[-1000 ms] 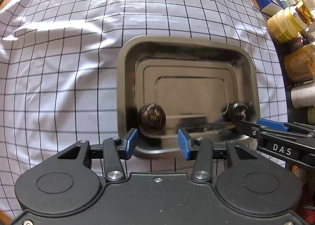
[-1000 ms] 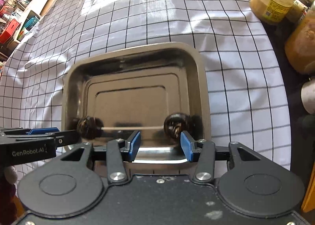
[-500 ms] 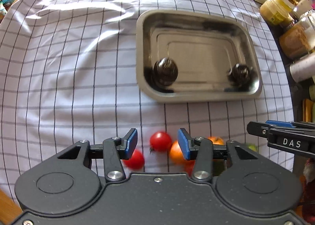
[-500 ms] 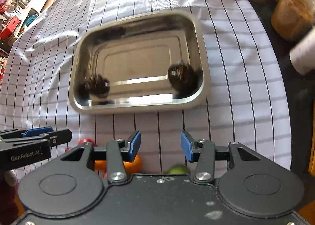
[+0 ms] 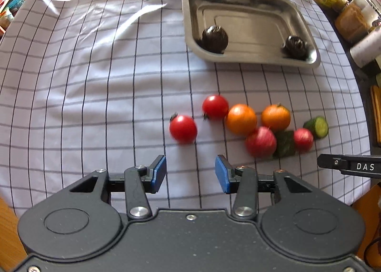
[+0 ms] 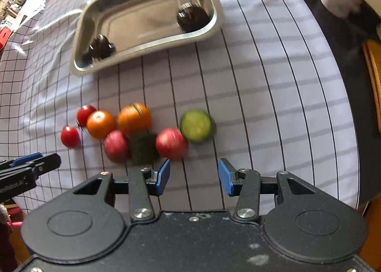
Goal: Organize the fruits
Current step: 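Withdraw both open tools from the tray back toward the fruit row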
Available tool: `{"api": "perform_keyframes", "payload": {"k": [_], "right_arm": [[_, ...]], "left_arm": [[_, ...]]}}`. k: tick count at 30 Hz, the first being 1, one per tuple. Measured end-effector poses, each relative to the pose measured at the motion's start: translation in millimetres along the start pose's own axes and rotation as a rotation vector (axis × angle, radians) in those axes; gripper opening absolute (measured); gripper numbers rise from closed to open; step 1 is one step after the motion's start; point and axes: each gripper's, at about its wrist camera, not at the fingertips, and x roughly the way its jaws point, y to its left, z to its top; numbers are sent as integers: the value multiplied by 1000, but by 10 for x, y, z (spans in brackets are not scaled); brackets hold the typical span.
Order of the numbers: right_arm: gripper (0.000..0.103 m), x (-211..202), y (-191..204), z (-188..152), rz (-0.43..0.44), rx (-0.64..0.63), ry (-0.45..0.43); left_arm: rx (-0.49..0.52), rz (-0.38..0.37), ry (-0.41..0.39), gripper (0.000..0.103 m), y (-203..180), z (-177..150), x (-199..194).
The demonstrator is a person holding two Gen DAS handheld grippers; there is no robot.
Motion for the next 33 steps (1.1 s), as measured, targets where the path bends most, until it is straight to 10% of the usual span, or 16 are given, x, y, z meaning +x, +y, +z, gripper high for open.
{"api": "perform_keyframes", "payload": {"k": [33], "right_arm": [[48,28,-52,-325,-24,101,-18]], "left_arm": [[21,-27,-51,53,70,173,241]]}}
